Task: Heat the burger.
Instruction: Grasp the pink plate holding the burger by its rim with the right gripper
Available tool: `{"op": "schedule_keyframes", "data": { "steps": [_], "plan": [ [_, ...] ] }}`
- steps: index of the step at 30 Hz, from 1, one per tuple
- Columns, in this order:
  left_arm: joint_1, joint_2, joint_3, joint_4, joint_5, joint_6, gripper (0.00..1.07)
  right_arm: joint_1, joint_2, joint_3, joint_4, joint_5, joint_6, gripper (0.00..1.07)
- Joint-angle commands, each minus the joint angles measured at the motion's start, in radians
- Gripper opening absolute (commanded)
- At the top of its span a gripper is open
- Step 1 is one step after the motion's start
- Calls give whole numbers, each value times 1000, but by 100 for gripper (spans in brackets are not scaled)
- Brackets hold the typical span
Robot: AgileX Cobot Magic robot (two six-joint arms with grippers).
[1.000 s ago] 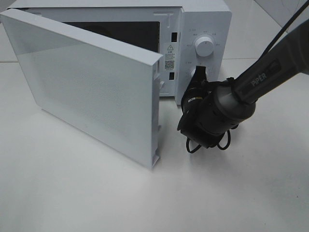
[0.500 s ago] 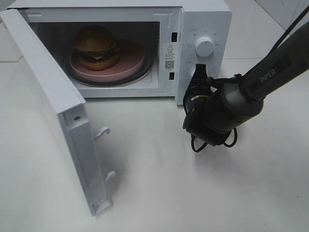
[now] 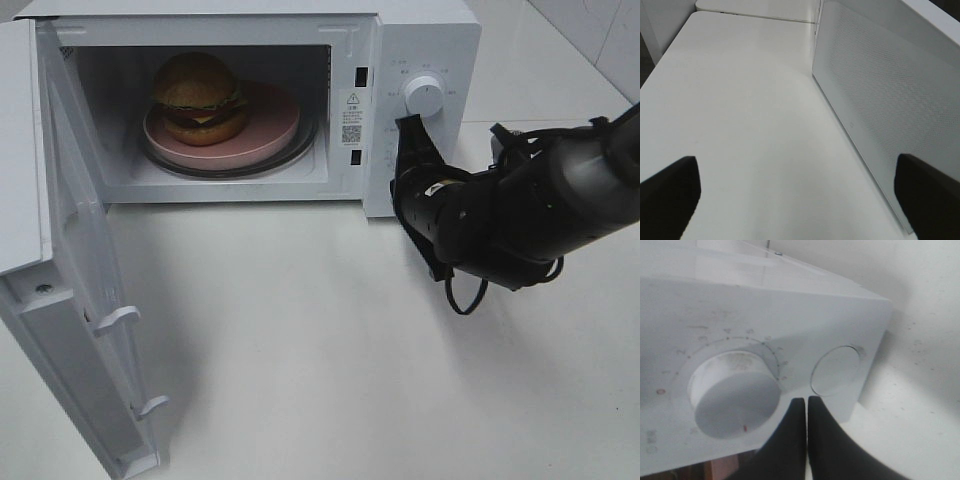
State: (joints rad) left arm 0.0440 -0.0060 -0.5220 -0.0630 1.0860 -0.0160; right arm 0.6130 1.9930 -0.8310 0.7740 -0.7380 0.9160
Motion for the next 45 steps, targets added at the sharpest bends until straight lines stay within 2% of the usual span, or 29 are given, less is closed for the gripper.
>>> {"op": "schedule_keyframes", "data": {
  "steps": [1, 9, 11, 17, 19, 22, 23, 27, 29, 32, 34, 35, 37, 40, 42, 43, 45],
  "plan": [
    [1, -7, 5, 0, -14, -6, 98, -2, -42, 34, -14, 51, -77, 0],
    [1, -7, 5, 0, -14, -6, 98, -2, -171, 141, -36, 131, -328, 1],
    [1, -7, 5, 0, -14, -6, 98, -2, -224, 165, -35, 182, -453, 2],
    [1, -7, 5, 0, -14, -6, 98, -3, -297, 168, -35, 310, -710, 3],
    [1, -7, 5, 0, -14, -6, 98, -5, -349, 168, -35, 405, -881, 4],
    [1, -7, 5, 0, -14, -6, 98, -5, -363, 168, -35, 431, -927, 4],
    [1, -7, 5, 0, -14, -6, 98, -5, -390, 168, -44, 473, -1035, 4],
    [1, -7, 5, 0, -14, -6, 98, -5, -435, 168, -89, 543, -1177, 5],
    [1, -7, 5, 0, -14, -6, 98, -5, -483, 168, -178, 632, -1249, 6],
    [1, -7, 5, 0, -14, -6, 98, -5, -494, 167, -212, 658, -1249, 6],
    [1, -7, 5, 0, -14, -6, 98, -5, -529, 149, -367, 785, -1243, 7],
    [1, -7, 5, 0, -14, -6, 98, -5, -529, 149, -367, 785, -1243, 7],
    [1, -7, 5, 0, -14, -6, 98, -5, -537, 103, -464, 935, -1222, 8],
    [1, -7, 5, 0, -14, -6, 98, -5, -537, 87, -485, 978, -1221, 8],
    [1, -7, 5, 0, -14, -6, 98, -5, -537, 11, -614, 1134, -1222, 9],
    [1, -7, 5, 0, -14, -6, 98, -5, -537, 11, -614, 1134, -1222, 9],
    [1, -7, 5, 0, -14, -6, 98, -5, -537, -40, -707, 1225, -1227, 10]
  ]
}}
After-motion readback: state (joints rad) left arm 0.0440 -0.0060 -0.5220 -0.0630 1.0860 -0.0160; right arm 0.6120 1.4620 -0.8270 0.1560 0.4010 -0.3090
